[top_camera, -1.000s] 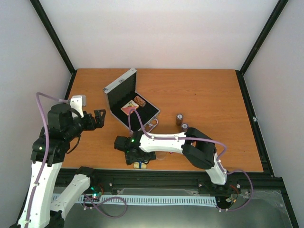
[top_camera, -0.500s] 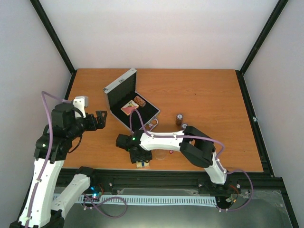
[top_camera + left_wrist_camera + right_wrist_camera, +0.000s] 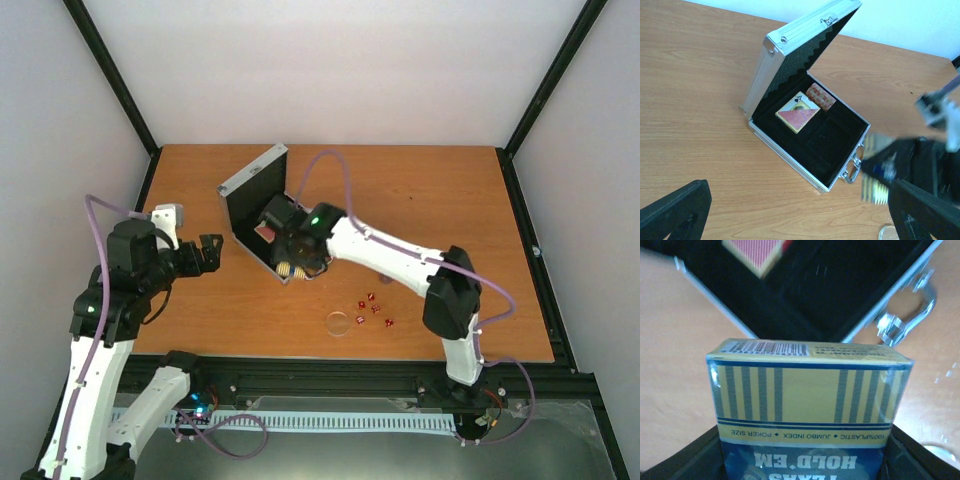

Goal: Pack up texas hold em set

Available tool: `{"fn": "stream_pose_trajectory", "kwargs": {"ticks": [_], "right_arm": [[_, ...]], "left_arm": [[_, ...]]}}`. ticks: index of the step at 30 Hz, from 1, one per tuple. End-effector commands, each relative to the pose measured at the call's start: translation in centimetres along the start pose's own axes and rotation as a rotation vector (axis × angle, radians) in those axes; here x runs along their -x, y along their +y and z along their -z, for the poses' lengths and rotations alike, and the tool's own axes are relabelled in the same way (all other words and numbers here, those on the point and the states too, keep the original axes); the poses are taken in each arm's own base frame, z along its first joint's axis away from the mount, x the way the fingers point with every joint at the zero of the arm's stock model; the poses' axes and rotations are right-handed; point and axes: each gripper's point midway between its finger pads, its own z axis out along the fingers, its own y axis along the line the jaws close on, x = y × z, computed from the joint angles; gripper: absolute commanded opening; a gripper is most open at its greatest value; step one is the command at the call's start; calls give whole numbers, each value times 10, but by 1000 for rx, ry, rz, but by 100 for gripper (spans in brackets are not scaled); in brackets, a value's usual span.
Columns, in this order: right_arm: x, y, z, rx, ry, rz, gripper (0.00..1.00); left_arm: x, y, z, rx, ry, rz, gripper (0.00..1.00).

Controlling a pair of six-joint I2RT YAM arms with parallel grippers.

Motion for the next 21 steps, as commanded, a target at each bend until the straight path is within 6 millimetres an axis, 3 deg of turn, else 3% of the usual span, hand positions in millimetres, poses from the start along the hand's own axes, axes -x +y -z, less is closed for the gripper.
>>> {"fn": "stream_pose_trajectory", "kwargs": {"ticks": [1, 6, 11, 21], "right_arm": [[68, -15, 10, 48, -140, -211, 3], [115, -13, -19, 135, -162, -373, 3], [138, 0, -45, 136, -154, -400, 3], [130, 2, -80, 131, -96, -484, 3]], "left_arm": [[5, 2, 9, 20, -21, -6, 100], [5, 4, 9, 30, -21, -10, 100], [4, 5, 7, 38, -14, -8, 100], [8, 5, 6, 39, -13, -11, 100]]}}
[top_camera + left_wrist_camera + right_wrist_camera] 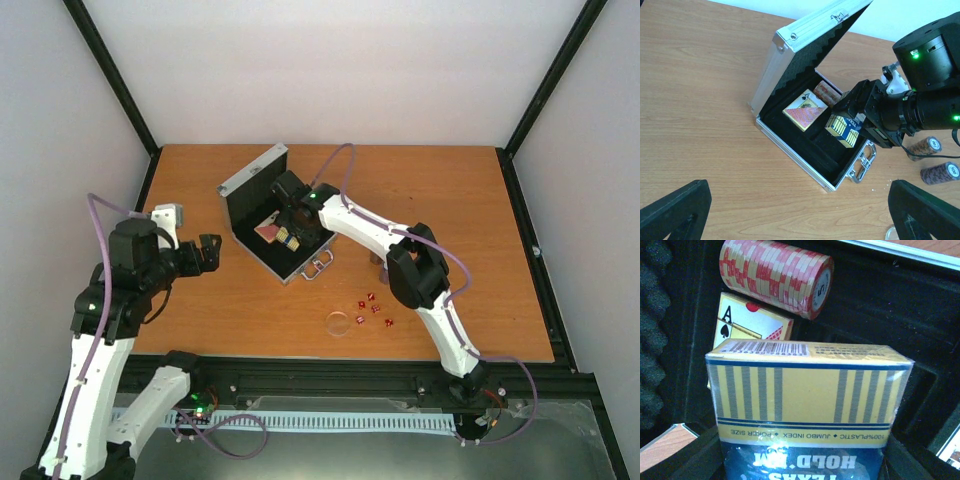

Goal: Pack up texas hold em set

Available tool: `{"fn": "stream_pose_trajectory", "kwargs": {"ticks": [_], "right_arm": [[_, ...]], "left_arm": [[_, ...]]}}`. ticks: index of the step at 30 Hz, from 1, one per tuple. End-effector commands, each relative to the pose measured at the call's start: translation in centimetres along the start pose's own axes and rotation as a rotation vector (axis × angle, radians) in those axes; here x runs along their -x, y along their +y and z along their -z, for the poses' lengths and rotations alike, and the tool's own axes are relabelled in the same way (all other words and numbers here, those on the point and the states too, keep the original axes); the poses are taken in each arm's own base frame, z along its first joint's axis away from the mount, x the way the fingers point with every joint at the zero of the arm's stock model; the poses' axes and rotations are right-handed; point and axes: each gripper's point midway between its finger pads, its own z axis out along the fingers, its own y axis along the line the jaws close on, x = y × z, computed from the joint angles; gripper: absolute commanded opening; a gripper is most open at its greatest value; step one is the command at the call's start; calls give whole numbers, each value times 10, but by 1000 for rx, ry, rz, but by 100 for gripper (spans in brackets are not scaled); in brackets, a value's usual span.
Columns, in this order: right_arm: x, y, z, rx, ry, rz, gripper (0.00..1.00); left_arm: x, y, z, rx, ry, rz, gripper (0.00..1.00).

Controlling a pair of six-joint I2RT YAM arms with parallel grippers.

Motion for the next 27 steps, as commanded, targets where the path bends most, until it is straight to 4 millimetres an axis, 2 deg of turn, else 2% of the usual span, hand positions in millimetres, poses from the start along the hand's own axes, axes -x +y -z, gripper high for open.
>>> {"fn": "stream_pose_trajectory", "kwargs": {"ticks": [1, 11, 19, 20, 22, 23, 25, 27], "right_arm": [[3, 17, 3, 59, -9, -57, 3], [-5, 7, -20, 20, 20, -71, 4], [-18, -3, -31, -15, 58, -69, 9], [-19, -4, -31, -19, 58, -69, 15], [-19, -6, -29, -30, 56, -70, 36], [-19, -7, -28, -33, 55, -68, 43], [-19, -8, -27, -31, 54, -64, 51], [-19, -8, -26, -32, 53, -61, 55]], "left_arm": [[10, -2, 7, 3, -22, -12, 100], [7, -1, 0, 5, -2, -19, 100], [6, -1, 1, 7, 2, -28, 100], [6, -1, 1, 8, 2, -29, 100], [6, -1, 1, 8, 3, -29, 100], [6, -1, 2, 7, -1, -29, 100], [7, -1, 2, 7, -4, -30, 100], [8, -1, 3, 5, -6, -30, 100]]}}
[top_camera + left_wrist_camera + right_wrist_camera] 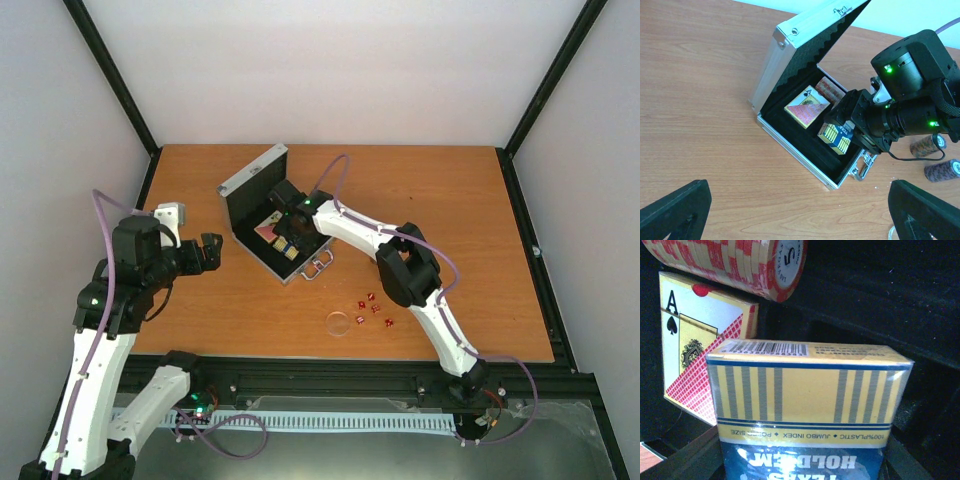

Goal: Pack up texas hold em set

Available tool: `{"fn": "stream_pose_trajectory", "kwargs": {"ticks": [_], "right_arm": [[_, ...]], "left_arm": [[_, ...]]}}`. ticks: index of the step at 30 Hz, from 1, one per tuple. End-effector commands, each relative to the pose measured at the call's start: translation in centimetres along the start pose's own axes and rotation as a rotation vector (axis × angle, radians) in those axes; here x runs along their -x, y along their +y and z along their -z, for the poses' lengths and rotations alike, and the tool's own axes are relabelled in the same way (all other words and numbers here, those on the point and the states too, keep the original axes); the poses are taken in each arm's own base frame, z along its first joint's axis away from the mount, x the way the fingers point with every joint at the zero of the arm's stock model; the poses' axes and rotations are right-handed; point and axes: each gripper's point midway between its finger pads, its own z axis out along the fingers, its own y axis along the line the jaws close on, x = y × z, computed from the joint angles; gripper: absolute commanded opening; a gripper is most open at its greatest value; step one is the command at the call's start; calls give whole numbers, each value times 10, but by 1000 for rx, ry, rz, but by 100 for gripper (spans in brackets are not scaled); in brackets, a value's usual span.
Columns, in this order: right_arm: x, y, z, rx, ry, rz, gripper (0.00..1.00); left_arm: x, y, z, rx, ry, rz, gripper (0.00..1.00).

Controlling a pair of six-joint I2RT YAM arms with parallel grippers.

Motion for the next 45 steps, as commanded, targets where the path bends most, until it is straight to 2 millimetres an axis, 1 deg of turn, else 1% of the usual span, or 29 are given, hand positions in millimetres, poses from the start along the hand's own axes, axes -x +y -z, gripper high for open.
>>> {"fn": "stream_pose_trajectory", "kwargs": {"ticks": [1, 2, 4, 6, 8, 9, 11, 14, 19, 21, 25, 26, 27, 28, 30, 35, 37, 42, 45], "right_arm": [[-1, 4, 8, 12, -10, -4, 57], [-1, 4, 9, 13, -10, -5, 60], [-2, 5, 10, 15, -8, -5, 71], [-2, 5, 10, 14, -3, 0, 86], [-3, 4, 11, 9, -2, 3, 98], [-3, 3, 11, 6, 1, 5, 100], [-4, 3, 12, 9, 4, 6, 100], [-2, 11, 22, 37, -7, 19, 100], [4, 28, 60, 65, -75, 110, 100], [1, 29, 73, 59, -86, 155, 100], [-4, 18, 92, 21, -131, 254, 100], [-4, 17, 94, 14, -149, 298, 100], [-4, 18, 94, 15, -157, 342, 100], [-2, 14, 92, -8, -162, 377, 100], [1, 14, 84, -30, -176, 469, 100], [24, 5, 64, -154, -254, 616, 100], [34, 5, 59, -178, -280, 632, 100], [57, 4, 40, -196, -305, 676, 100], [70, 6, 34, -222, -330, 719, 100]], "left_arm": [[9, -2, 10, -1, -30, -23, 100], [9, -2, 10, -1, -30, -24, 100], [10, -1, 11, 3, -33, -26, 100], [11, -1, 13, 3, -38, -25, 100], [11, -1, 14, 5, -40, -25, 100], [12, -2, 15, 3, -40, -26, 100], [12, -2, 16, 5, -42, -27, 100], [12, -1, 16, 7, -41, -28, 100], [13, -2, 18, 5, -44, -29, 100], [14, -2, 20, 5, -48, -29, 100], [16, -2, 21, 7, -56, -31, 100], [16, -2, 20, 8, -54, -30, 100], [16, -2, 20, 7, -55, -28, 100], [16, -2, 20, 7, -54, -27, 100], [15, -1, 18, 9, -53, -25, 100], [11, 0, 14, 13, -37, -21, 100], [9, 1, 12, 15, -30, -19, 100], [9, 0, 8, 14, -20, -15, 100], [8, 1, 4, 17, -10, -19, 100]]}}
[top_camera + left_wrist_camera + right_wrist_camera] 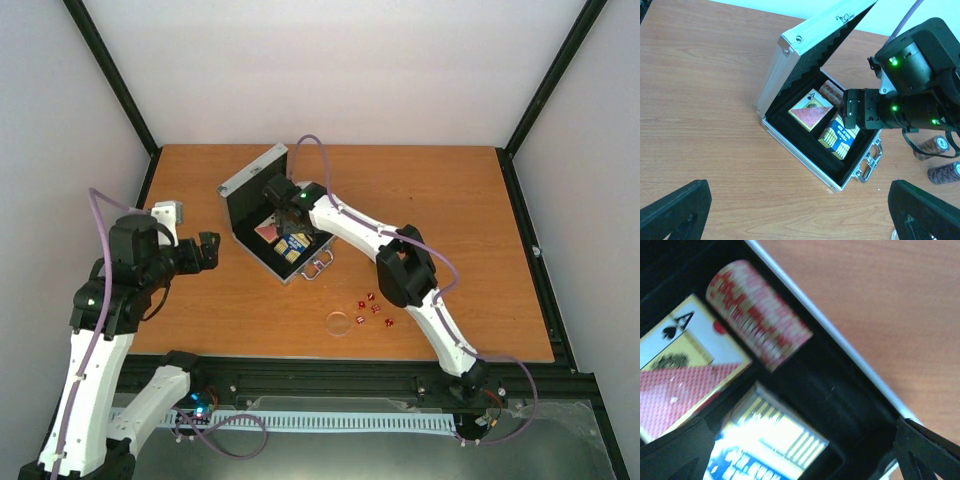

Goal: Pack up texas hold em set

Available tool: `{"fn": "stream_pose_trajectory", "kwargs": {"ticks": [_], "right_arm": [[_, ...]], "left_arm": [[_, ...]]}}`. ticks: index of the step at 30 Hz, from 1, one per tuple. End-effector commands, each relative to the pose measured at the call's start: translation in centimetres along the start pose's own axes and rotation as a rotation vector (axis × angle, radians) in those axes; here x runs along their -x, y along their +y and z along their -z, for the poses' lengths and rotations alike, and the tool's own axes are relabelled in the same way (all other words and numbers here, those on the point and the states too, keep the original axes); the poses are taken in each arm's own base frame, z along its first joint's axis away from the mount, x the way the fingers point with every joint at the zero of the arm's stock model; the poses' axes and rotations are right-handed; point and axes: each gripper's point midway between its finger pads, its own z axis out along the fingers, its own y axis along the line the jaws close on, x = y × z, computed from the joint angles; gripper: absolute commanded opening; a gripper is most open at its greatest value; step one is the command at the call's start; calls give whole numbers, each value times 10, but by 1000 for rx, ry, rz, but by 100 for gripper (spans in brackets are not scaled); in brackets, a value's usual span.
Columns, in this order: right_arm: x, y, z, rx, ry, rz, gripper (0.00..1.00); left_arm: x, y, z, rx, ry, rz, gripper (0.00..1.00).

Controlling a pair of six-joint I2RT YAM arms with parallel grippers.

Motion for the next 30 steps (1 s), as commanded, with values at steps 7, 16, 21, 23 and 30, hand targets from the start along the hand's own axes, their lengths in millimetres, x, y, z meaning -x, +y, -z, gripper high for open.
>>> {"fn": "stream_pose_trajectory", "kwargs": {"ticks": [7, 16, 21, 23, 30], "right_arm": [[35, -2, -11, -23, -96, 165, 100], [14, 10, -40, 19, -12, 243, 100], [-8, -3, -59, -40, 55, 278, 100], [-13, -10, -61, -65, 68, 293, 100], [-26, -38, -54, -152, 66, 330, 100]], "left_arm": [[1, 1, -11, 10, 18, -7, 100], [0, 2, -18, 15, 32, -4, 100], [-2, 2, -18, 15, 39, -2, 100], [-3, 2, -18, 17, 41, 0, 100], [-7, 0, -20, -1, 48, 17, 100]]}}
